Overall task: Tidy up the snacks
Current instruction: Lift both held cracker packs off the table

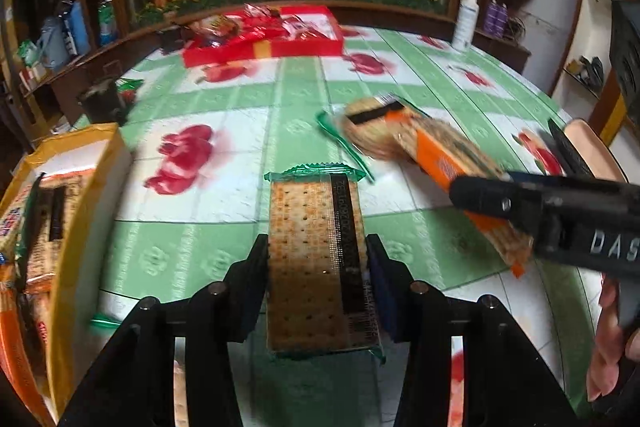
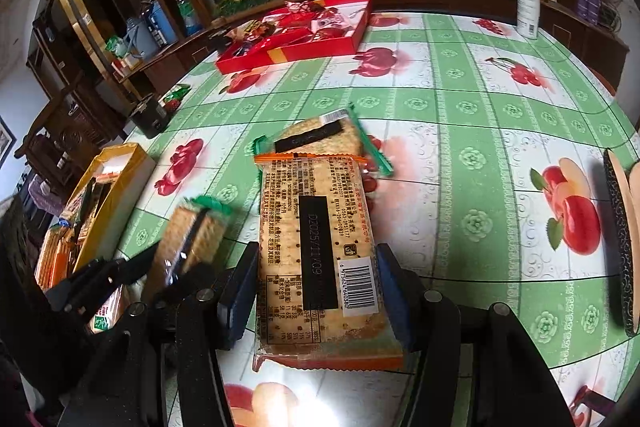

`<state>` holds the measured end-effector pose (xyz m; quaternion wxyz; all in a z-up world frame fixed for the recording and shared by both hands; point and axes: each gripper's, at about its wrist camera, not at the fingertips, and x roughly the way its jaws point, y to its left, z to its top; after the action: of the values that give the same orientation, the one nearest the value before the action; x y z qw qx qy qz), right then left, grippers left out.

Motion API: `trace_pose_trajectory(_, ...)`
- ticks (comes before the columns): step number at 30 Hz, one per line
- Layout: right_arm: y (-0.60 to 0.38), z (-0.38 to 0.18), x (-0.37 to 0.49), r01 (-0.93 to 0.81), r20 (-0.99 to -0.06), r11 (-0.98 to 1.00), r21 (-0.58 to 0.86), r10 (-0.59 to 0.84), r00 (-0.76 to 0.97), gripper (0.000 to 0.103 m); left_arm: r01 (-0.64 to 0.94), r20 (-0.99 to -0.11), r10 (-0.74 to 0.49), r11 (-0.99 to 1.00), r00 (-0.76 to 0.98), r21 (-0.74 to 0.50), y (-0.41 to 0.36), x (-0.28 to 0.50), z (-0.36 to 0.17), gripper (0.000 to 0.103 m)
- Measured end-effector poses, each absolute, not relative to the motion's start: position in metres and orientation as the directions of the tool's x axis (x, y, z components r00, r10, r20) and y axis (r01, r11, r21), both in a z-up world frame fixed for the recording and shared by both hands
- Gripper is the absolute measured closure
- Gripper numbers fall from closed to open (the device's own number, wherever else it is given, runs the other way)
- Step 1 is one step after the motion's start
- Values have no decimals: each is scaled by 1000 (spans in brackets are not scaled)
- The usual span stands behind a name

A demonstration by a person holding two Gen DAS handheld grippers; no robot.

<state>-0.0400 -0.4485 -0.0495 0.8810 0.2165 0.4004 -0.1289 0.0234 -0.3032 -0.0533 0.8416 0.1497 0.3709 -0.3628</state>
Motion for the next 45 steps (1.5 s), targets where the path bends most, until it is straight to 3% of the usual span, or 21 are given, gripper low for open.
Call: trace_pose_trajectory(45, -436, -46, -36, 356, -743, 882, 308, -11, 669, 42, 703, -666, -500, 710, 553, 50, -296, 14, -41, 57)
